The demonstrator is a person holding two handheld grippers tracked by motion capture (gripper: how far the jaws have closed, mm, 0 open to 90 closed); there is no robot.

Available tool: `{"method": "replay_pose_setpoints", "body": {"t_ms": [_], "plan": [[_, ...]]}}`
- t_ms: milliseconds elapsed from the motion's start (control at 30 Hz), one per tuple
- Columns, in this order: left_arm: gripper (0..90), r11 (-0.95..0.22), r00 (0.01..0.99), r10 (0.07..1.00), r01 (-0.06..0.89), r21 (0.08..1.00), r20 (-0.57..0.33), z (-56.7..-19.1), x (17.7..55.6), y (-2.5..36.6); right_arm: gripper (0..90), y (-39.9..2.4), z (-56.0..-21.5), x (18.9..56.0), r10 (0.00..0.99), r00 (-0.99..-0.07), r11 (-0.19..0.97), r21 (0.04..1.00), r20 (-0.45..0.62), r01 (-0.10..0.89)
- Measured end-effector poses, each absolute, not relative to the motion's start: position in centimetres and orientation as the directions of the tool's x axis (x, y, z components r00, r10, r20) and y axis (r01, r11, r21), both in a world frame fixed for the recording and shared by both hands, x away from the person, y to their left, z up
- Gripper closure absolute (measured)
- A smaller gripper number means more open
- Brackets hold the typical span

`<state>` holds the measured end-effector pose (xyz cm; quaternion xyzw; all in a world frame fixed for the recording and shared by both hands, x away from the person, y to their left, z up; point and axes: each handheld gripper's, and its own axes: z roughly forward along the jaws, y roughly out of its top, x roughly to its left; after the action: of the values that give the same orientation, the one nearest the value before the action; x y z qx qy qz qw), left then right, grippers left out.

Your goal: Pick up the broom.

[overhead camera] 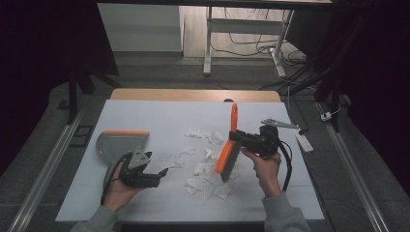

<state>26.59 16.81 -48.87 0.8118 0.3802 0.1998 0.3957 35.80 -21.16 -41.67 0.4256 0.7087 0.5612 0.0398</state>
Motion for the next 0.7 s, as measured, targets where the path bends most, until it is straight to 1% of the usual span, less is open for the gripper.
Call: {"method": "replay_pose_setpoints", "body": {"t_ms": [100, 233, 700], "plan": [[18.8, -0.420, 0.654, 0.755, 0.438, 0.795, 0.038, -48.4, 26.6, 15.6, 70.9, -20.9, -41.6, 35.6, 0.646, -0.638, 0.006, 0.833, 0.419, 0.553], [18.9, -0.428, 0.688, 0.724, 0.410, 0.805, 0.035, -47.7, 26.6, 13.8, 71.0, -20.6, -41.5, 35.4, 0.647, -0.637, -0.005, 0.839, 0.418, 0.545], [19.1, -0.465, 0.758, 0.649, 0.339, 0.818, 0.056, -46.2, 26.1, 9.5, 70.9, -19.8, -41.5, 34.5, 0.652, -0.629, -0.045, 0.850, 0.423, 0.525]]}}
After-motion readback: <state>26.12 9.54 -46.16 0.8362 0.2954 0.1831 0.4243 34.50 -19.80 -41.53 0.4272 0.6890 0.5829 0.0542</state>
